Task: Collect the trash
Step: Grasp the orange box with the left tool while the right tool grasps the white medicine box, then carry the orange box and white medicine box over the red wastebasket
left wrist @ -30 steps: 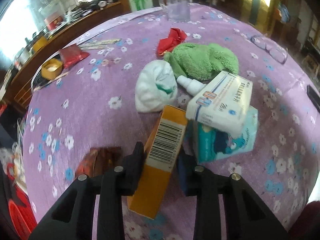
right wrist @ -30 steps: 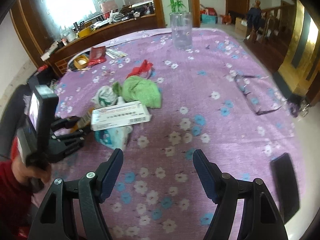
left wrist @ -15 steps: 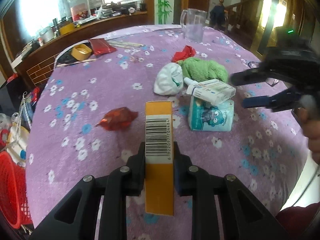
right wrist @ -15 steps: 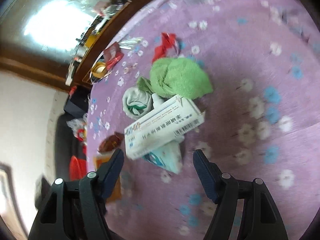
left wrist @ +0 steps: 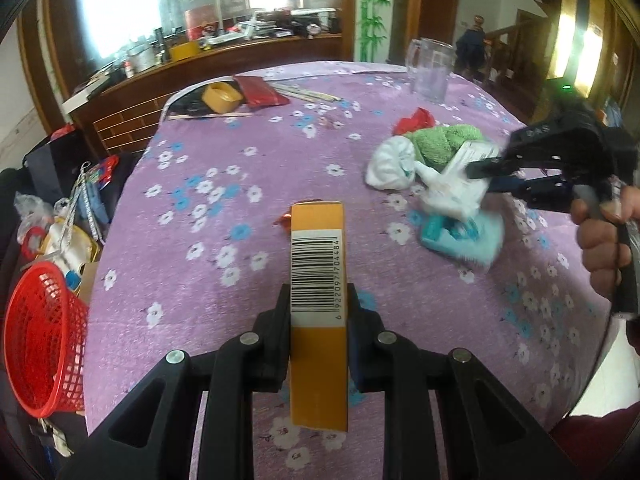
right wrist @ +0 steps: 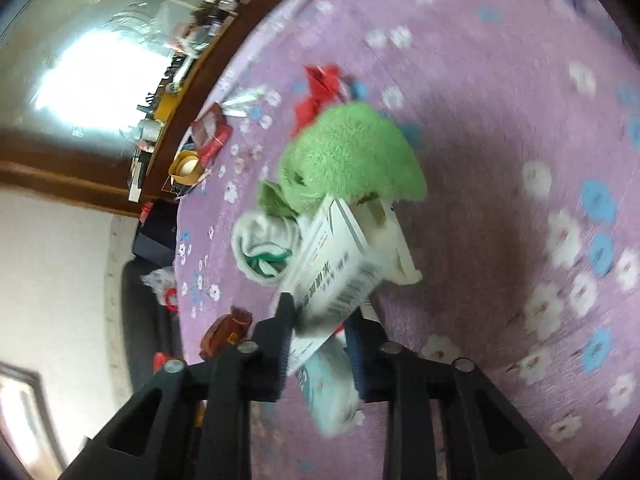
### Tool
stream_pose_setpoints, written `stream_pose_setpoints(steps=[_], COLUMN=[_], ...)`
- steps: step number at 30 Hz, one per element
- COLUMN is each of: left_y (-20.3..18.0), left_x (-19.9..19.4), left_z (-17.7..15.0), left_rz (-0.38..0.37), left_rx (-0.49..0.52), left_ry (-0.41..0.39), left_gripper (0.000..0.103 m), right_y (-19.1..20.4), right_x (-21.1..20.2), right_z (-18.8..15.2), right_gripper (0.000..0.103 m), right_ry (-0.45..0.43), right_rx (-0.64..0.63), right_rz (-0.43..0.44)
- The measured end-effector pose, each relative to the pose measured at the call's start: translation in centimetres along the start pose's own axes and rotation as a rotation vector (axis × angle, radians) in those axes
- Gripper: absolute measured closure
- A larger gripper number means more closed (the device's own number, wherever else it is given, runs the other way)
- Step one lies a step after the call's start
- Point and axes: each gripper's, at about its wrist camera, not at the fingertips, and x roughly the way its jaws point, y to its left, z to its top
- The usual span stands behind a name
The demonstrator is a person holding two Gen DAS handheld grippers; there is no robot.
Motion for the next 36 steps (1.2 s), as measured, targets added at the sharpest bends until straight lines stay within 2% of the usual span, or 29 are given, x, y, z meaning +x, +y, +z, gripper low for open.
stream_pose_setpoints(steps=[4,9,16,25,36], left_y=[0.3,0.4,0.3,0.5,3.1], left_x=[-0.6,-1.3,-2.1,-2.9,-4.6], left_z=[-0.1,0.2,0.3,-0.5,-2.2], left_rz=[0.036,0.072,0.084,0.087,0.125], left_rx=[-0.032,-0.062,-0.086,-0.098,-0.185], left_ry=[-0.031,-0.063,-0.095,-0.105,-0.122], left_gripper=[0.081,0.081,0.081,0.081,0.081], right_y=[2.4,6.2,10.0,10.7,13.0], right_x=[-2.1,-4.7,-5.4,-5.5,-4.5], right_z=[-0.9,-4.2,-9.7,-13.2,-15.4], right_gripper=[0.088,0.089,0.089,0.089,0.089], right_ry=[-0.066,-0.134,-0.147,-0.124,-0.08], right_rx=[-0.134,-0.359,-0.606,-0.686,-0.766], right_rz=[-0.037,-0.083,-0.113,-0.112,-0.097])
